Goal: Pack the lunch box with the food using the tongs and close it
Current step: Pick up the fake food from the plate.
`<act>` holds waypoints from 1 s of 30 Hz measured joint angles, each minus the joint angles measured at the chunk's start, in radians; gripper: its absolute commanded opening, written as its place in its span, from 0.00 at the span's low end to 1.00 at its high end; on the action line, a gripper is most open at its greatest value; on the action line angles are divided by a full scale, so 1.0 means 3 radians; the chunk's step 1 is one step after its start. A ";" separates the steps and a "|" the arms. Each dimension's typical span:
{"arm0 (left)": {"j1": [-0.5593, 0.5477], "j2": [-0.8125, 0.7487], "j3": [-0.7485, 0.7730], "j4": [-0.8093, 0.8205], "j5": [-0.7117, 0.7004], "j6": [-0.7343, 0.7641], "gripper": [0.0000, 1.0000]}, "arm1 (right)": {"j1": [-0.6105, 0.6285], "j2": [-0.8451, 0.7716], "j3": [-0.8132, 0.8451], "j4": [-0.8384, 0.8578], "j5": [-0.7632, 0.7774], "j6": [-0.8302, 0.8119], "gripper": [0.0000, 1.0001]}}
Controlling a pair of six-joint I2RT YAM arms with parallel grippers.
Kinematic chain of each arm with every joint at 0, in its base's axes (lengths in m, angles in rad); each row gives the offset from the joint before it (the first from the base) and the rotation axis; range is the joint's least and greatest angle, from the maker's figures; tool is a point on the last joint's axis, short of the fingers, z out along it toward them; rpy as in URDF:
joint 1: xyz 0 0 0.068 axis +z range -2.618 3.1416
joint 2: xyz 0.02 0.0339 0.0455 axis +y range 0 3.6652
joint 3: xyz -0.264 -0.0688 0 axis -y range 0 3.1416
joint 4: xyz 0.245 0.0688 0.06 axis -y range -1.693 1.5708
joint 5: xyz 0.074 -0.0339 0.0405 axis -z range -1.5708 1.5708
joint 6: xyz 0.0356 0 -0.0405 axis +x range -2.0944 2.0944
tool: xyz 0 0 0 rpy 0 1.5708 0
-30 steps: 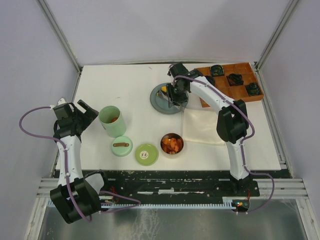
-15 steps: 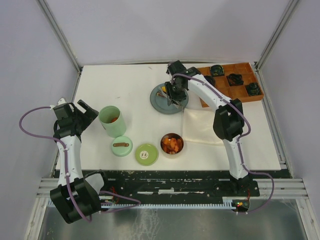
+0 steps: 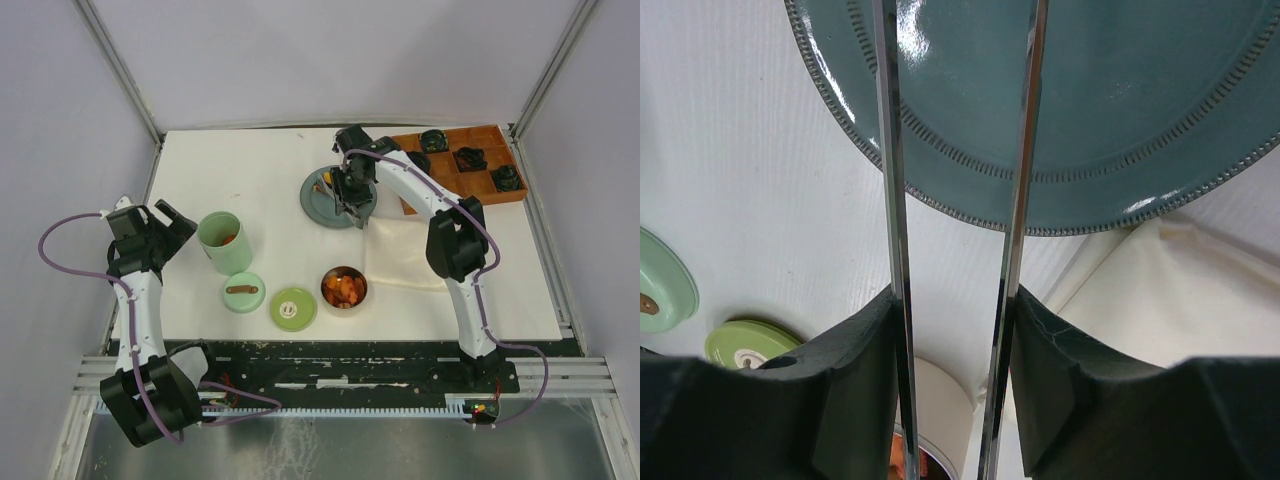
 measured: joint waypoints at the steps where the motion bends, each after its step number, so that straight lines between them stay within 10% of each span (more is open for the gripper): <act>1: 0.0000 0.0000 0.0000 0.0000 -0.0001 0.0000 1.00 | -0.0001 0.0000 -0.0014 0.0001 -0.0006 0.0000 0.50; 30: 0.0000 0.0017 0.0000 0.0000 0.0000 0.0000 1.00 | -0.0004 -0.0109 -0.0107 -0.0022 -0.0086 -0.0028 0.49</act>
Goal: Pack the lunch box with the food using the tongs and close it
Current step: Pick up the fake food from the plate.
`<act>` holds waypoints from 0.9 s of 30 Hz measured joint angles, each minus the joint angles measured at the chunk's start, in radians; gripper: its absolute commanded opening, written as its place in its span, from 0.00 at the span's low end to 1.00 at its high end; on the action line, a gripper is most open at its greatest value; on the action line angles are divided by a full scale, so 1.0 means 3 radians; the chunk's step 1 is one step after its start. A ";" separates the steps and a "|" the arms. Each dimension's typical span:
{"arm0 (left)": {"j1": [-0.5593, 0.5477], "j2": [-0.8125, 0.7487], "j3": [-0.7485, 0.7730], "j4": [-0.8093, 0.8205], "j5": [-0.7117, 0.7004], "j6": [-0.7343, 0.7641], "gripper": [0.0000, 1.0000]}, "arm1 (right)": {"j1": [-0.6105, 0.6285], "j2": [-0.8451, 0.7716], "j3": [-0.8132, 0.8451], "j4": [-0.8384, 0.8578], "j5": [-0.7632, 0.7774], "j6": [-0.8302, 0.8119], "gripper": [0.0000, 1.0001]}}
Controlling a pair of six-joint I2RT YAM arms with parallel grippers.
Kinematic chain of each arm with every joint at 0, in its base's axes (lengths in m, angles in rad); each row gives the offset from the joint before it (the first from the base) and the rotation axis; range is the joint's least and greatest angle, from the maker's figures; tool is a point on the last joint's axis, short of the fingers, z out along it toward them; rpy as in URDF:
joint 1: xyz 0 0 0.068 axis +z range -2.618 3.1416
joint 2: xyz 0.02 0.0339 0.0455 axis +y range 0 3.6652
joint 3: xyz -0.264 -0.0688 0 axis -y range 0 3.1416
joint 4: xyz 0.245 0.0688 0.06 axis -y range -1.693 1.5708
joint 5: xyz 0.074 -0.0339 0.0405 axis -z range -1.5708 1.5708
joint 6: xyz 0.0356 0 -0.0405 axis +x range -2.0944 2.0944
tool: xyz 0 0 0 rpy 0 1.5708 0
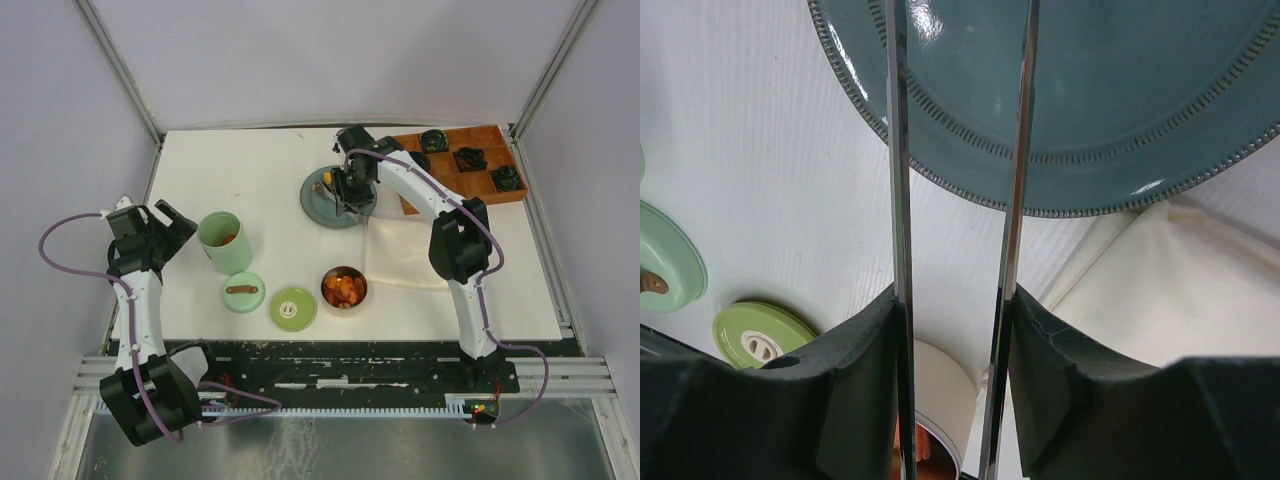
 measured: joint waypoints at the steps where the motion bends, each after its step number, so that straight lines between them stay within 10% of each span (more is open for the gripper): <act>1: 0.0000 0.0000 0.0000 0.0000 0.0000 0.0000 1.00 | 0.0000 0.0003 0.0004 0.0001 -0.0001 0.0003 0.49; 27: 0.0000 0.0015 0.0000 0.0000 0.0000 0.0000 1.00 | 0.0000 0.0005 -0.0029 0.0048 -0.0003 0.0025 0.47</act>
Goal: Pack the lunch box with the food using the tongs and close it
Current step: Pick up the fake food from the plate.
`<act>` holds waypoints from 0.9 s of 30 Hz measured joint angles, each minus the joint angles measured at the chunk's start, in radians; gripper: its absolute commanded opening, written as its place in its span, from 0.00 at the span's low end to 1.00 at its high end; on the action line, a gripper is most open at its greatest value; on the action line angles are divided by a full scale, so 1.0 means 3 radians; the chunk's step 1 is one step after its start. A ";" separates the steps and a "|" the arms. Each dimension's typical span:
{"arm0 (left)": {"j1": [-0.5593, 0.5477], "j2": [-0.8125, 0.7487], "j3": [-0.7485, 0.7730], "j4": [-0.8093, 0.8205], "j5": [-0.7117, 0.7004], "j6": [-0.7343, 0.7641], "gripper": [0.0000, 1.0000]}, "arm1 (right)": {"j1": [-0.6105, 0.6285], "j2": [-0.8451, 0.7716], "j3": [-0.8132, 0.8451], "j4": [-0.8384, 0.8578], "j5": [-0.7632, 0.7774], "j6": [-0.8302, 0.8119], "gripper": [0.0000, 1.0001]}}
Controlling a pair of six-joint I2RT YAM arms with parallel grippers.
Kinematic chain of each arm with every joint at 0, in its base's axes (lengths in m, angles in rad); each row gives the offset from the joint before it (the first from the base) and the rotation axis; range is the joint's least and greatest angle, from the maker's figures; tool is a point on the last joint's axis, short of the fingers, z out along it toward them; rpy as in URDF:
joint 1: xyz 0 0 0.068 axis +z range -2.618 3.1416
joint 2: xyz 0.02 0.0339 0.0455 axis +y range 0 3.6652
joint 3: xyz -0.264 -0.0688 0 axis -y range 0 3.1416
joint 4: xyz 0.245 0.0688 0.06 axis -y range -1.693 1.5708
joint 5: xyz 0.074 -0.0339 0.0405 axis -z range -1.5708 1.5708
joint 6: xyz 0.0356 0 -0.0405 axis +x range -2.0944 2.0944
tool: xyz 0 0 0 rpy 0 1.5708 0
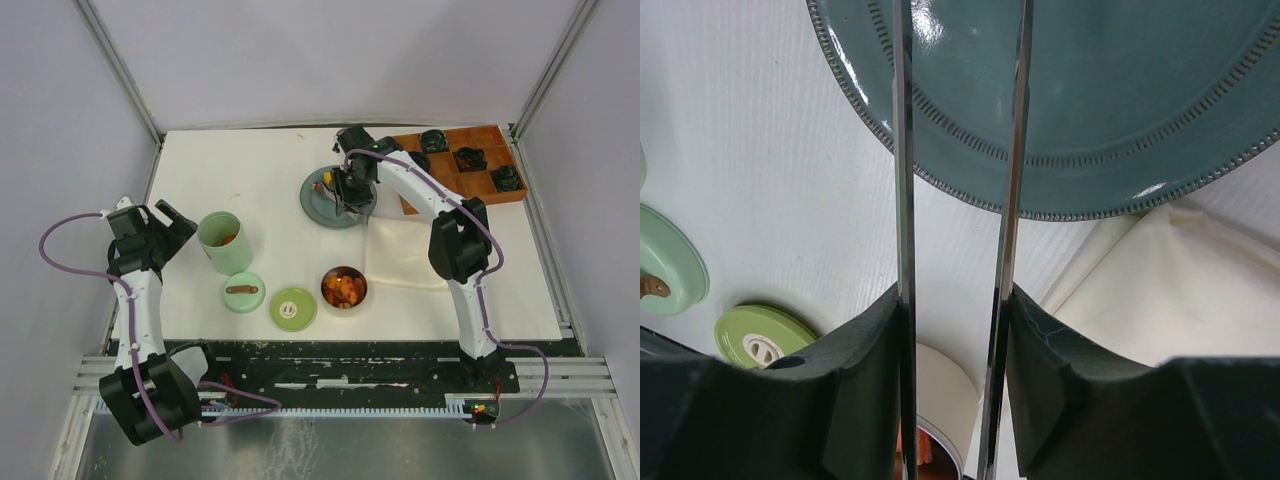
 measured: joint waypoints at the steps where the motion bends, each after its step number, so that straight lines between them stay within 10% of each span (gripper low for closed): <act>1: 0.0000 0.0001 0.0000 -0.0001 0.0000 0.0000 1.00 | 0.0000 0.0006 0.0022 -0.0014 0.0000 0.0000 0.47; 27: 0.0000 0.0003 0.0000 0.0000 0.0000 -0.0001 1.00 | 0.0003 -0.0420 -0.0465 0.0314 -0.0014 0.0132 0.34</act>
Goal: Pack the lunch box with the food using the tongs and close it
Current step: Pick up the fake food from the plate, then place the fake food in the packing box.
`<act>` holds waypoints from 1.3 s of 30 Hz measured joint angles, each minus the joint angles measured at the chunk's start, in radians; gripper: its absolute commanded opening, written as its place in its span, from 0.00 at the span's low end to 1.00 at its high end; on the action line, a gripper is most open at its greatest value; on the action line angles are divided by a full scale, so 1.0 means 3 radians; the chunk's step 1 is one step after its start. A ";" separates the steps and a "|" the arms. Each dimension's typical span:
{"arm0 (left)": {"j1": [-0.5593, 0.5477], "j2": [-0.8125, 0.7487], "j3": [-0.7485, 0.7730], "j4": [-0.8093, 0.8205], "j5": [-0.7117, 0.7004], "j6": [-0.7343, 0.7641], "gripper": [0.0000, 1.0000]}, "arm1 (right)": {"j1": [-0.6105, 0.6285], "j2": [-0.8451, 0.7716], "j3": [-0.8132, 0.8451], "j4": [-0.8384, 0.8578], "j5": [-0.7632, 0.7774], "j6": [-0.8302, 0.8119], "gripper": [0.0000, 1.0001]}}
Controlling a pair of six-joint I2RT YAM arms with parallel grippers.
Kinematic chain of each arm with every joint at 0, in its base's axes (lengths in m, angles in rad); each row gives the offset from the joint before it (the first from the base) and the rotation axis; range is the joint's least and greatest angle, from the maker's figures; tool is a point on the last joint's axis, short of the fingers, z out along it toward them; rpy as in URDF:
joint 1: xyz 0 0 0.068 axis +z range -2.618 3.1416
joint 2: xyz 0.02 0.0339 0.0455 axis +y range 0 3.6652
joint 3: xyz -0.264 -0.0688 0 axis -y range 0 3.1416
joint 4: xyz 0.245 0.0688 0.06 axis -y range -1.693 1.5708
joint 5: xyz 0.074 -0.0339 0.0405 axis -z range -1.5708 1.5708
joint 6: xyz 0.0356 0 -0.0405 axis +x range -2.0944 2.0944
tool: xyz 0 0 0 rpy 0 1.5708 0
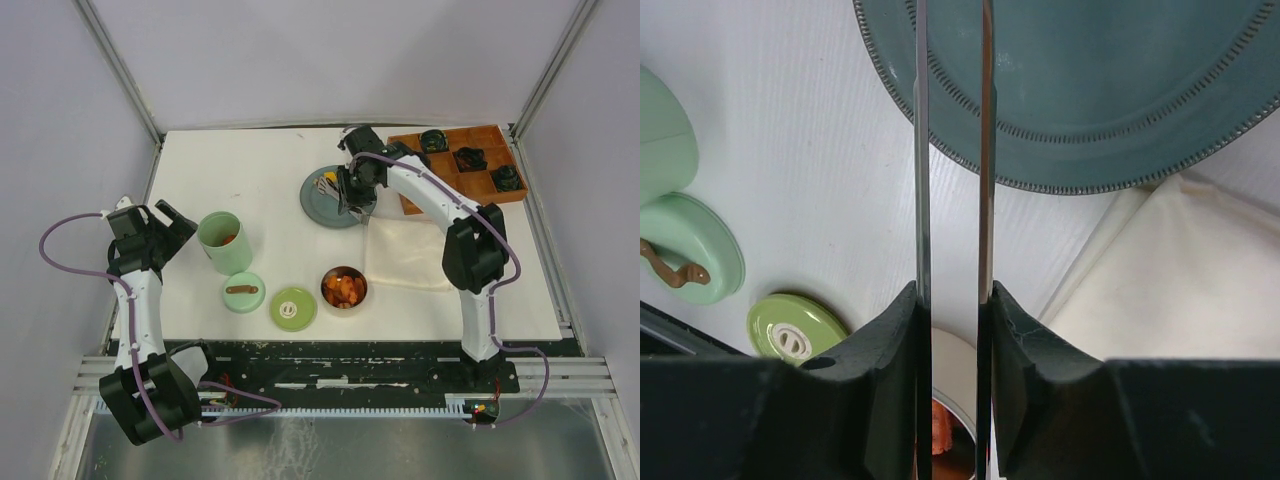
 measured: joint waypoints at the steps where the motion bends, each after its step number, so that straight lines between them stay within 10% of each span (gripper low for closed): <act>1: 0.0000 0.0000 0.0000 0.0000 0.0000 0.0001 1.00 | -0.0003 -0.0034 -0.0028 0.0013 -0.0010 0.0020 0.34; 30: 0.0000 0.0000 0.0000 0.0000 0.0071 0.0001 1.00 | 0.0081 -0.0631 -0.0370 0.0810 -0.1397 0.0539 0.34; 39: 0.0000 0.0000 0.0000 0.0000 0.0072 0.0000 1.00 | 0.0613 -0.0384 0.0463 0.0229 -0.1378 0.0069 0.35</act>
